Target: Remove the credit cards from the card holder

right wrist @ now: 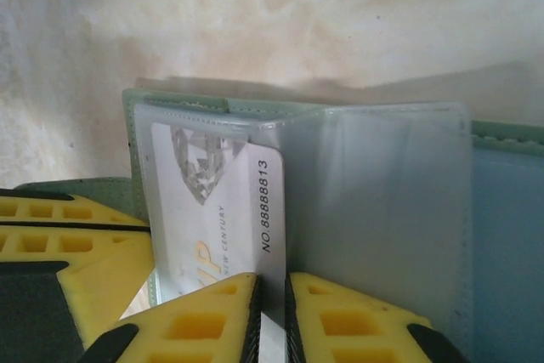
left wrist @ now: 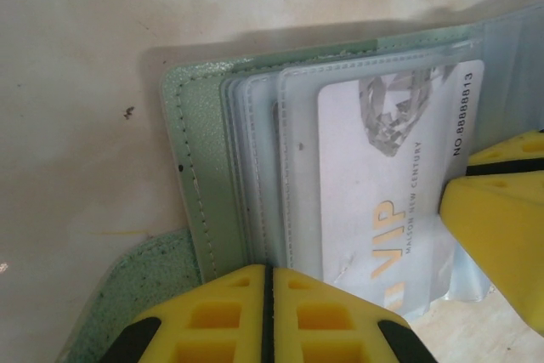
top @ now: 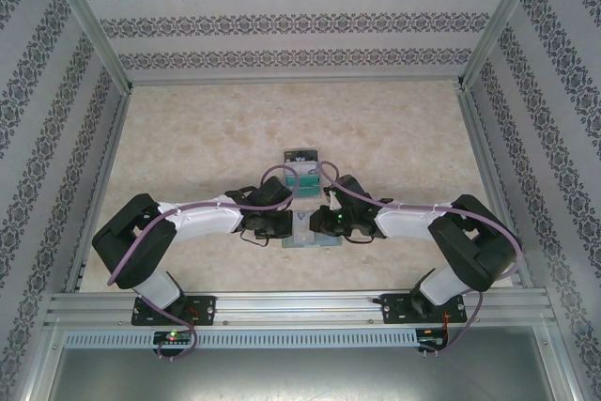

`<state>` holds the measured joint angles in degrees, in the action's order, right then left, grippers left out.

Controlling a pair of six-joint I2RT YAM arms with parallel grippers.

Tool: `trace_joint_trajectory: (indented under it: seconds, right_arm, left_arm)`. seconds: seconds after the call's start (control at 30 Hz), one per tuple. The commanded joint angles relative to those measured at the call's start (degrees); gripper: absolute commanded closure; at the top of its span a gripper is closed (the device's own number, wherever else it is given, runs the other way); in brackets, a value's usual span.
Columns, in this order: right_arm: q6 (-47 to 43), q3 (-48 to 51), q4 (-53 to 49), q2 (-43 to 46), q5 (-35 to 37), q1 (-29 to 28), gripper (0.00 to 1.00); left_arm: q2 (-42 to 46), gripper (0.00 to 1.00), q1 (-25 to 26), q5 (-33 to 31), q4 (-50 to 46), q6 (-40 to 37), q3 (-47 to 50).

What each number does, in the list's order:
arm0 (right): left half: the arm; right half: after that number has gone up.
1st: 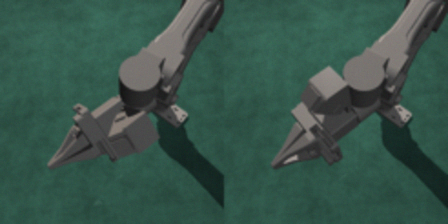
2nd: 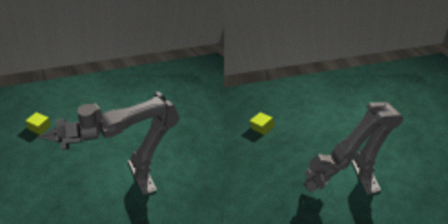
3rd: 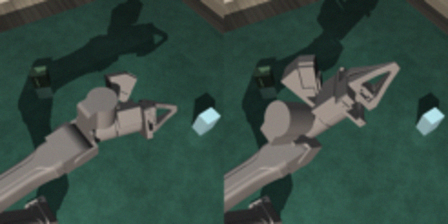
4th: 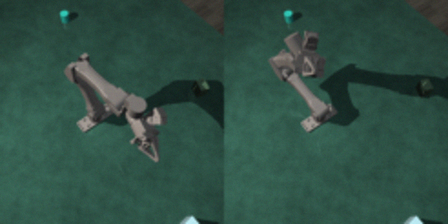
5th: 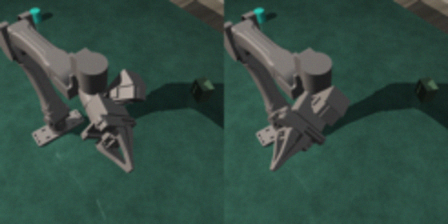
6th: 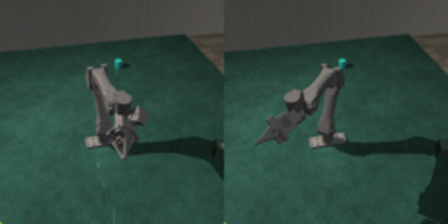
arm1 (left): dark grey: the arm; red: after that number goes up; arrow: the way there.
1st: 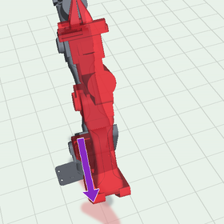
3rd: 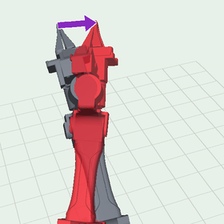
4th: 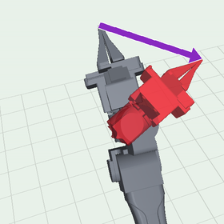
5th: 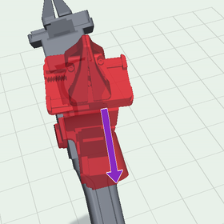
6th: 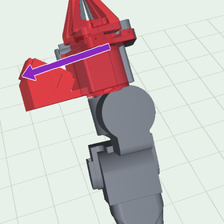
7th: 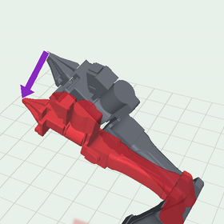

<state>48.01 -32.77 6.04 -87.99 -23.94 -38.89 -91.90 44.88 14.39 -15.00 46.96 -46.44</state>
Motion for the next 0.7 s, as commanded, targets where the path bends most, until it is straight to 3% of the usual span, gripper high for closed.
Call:
trace_joint_trajectory:
  seconds: [0.0, 0.03, 0.57, 0.67]
  right_arm:
    - [-0.31, -0.37, -0.04, -0.05, -0.02, -0.41, 0.96]
    - [-0.43, -0.15, -0.54, 0.38, 0.2, -0.24, 1.0]
    - [-3.98, 3.66, -4.45, 6.1, -2.04, 5.32, 1.0]
    - [-3.15, 3.66, -2.28, 4.53, -2.93, 5.07, 0.94]
  left_arm:
    - [-1.62, 1.0, -0.41, -1.78, -3.27, 0.11, -0.16]
    - [-1.58, 1.0, -0.39, -1.87, -3.41, 0.07, -0.15]
    - [-2.04, 1.0, -0.41, -2.02, -3.99, -0.47, -0.83]
    - [-2.23, 1.0, -0.41, -1.83, -4.0, -0.47, -0.96]
